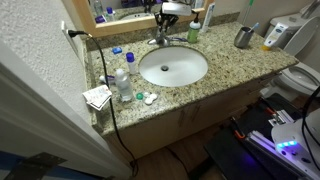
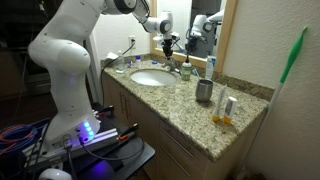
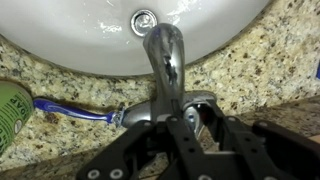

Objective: Open the tap faucet.

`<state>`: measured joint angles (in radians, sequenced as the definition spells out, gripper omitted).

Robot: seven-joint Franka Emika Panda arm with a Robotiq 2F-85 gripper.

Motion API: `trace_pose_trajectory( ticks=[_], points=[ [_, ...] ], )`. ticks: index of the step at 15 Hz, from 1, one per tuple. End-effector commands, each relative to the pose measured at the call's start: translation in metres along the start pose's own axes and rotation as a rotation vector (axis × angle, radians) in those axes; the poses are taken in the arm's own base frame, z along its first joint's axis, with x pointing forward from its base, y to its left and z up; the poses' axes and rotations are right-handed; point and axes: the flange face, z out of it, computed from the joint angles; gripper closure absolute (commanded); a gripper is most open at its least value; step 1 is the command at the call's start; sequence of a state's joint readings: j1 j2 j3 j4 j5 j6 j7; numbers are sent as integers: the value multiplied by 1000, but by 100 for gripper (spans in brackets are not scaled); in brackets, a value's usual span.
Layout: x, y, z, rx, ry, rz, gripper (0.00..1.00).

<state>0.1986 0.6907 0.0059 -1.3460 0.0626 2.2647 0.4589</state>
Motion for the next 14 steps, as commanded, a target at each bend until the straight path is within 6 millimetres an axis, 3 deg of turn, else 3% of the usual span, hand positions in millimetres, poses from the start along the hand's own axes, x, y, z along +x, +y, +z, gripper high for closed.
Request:
trace_pose_trajectory(
  ticks=[1,8,14],
  points=[
    [2,-2,-9,4,2,9,93],
    [4,15,-46,149,78,63,93],
    [4,26,-48,216,113,115,93]
  ],
)
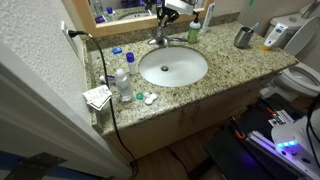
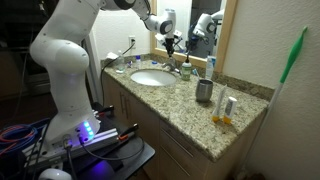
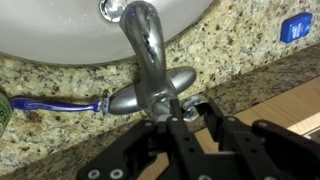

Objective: Open the tap faucet.

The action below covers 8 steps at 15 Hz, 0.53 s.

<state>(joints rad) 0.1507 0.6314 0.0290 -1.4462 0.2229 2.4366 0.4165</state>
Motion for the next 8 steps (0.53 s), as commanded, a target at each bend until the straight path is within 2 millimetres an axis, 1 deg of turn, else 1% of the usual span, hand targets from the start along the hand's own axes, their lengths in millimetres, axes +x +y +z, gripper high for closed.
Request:
trace_pose_trajectory(
  ticks=[1,3,5,6,7,8],
  points=[
    [0,2,-35,58,53,17,93],
    [3,2,-48,78,91,26,93],
    [3,-3,-64,103,122,25,93],
    [-1,-6,-71,103,117,15,46],
    [-6,-9,-76,96,99,-3,45],
    [-13,-10,-78,76,83,-23,38]
  ],
)
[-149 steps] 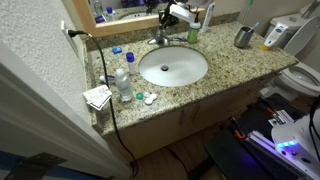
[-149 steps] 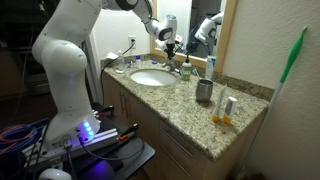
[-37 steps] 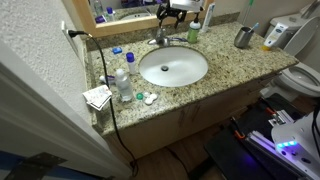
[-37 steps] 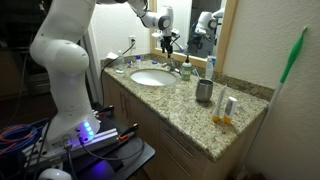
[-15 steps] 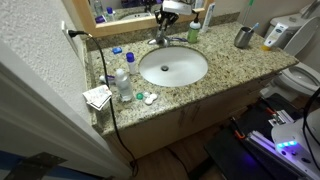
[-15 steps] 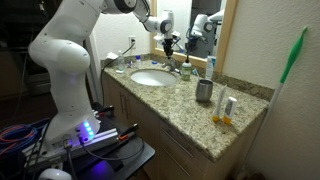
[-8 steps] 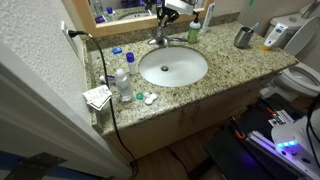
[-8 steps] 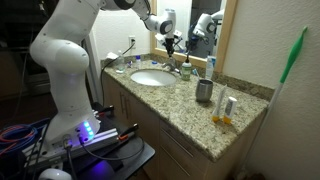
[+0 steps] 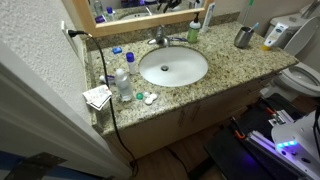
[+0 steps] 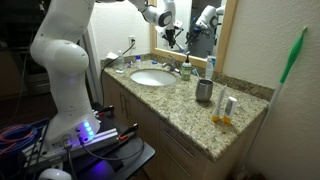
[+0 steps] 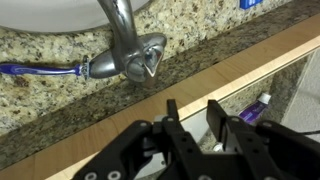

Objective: Open the tap faucet.

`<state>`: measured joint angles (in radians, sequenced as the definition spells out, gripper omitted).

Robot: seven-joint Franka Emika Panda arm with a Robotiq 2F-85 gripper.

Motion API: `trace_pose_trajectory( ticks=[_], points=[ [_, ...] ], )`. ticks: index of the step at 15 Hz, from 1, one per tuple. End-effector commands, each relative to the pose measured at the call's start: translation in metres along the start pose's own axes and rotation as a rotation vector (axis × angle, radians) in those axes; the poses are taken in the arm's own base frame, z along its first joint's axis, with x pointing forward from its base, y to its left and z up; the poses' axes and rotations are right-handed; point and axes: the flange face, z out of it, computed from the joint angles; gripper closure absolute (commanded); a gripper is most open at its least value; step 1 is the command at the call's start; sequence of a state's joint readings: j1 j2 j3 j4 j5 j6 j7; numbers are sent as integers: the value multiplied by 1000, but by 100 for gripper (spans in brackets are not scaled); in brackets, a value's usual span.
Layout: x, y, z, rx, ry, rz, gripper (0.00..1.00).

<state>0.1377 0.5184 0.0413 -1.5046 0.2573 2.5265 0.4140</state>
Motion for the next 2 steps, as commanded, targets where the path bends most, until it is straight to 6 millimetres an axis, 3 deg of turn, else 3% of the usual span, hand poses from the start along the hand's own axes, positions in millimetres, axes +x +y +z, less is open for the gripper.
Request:
trace_pose_trajectory(
  ticks=[1,2],
  points=[
    [-27,0,-18,-17,-56,-60,32],
    [-8,-6,-9,-3,-18,-22,51]
  ],
)
